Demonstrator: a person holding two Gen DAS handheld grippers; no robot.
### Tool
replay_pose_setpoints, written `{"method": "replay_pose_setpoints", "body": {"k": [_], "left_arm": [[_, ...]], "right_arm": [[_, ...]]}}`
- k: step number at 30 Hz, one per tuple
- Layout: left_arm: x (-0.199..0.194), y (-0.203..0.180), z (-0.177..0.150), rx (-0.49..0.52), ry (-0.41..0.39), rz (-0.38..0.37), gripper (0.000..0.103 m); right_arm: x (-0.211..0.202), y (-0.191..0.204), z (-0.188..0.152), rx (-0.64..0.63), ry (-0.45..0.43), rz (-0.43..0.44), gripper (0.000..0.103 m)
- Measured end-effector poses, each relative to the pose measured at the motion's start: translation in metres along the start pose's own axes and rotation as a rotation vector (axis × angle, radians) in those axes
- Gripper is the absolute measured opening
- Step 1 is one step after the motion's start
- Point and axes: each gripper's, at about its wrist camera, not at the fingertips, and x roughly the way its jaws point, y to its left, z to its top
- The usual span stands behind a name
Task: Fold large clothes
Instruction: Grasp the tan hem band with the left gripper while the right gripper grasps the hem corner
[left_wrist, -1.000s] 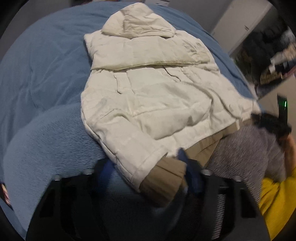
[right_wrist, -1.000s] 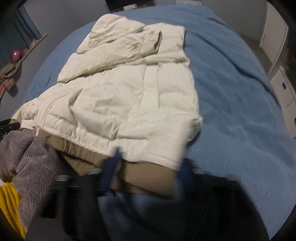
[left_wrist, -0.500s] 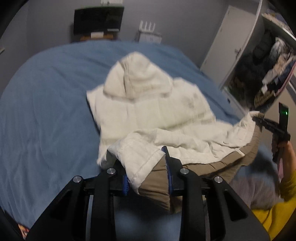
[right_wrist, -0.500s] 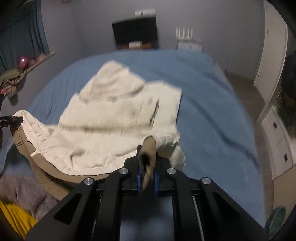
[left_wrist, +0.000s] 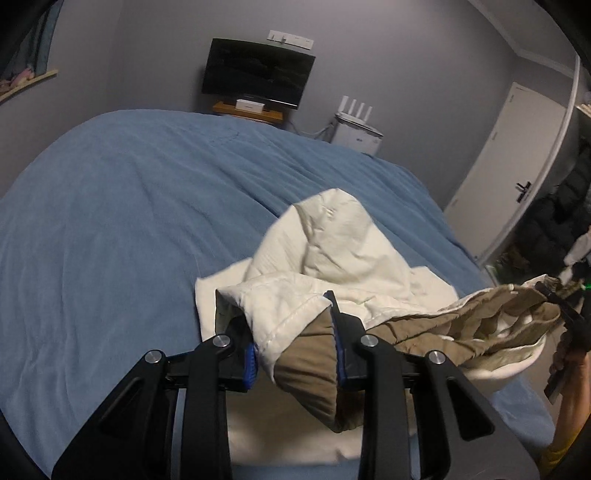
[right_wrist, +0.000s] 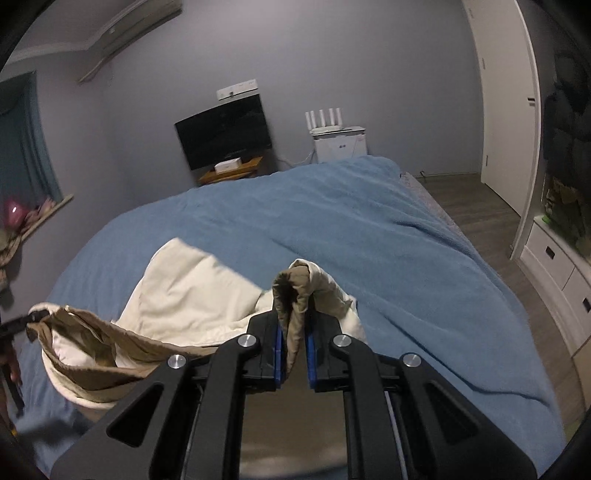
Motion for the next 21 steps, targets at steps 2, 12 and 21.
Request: {"method": "replay_pose_setpoints", "body": {"k": [2,12,21], "left_arm": [[0.021,0.008,0.001,-0.016,-0.013,0.007,0.030],[0.108,0.050,-0.004,-0.030,0.065,0.059,0.032],[0.123,0.054,-0.013,-0.042,0.078,0.008,0.052]], "right_arm": [[0.022,0.000,0.002,0.019,-0.008,0.000,0.007],[0.131,0.011,0.001,0.013,0.037,-0.065,0.008],[0.178,0.005,-0.025,0.021,0.139,-0.130,0.010]]}}
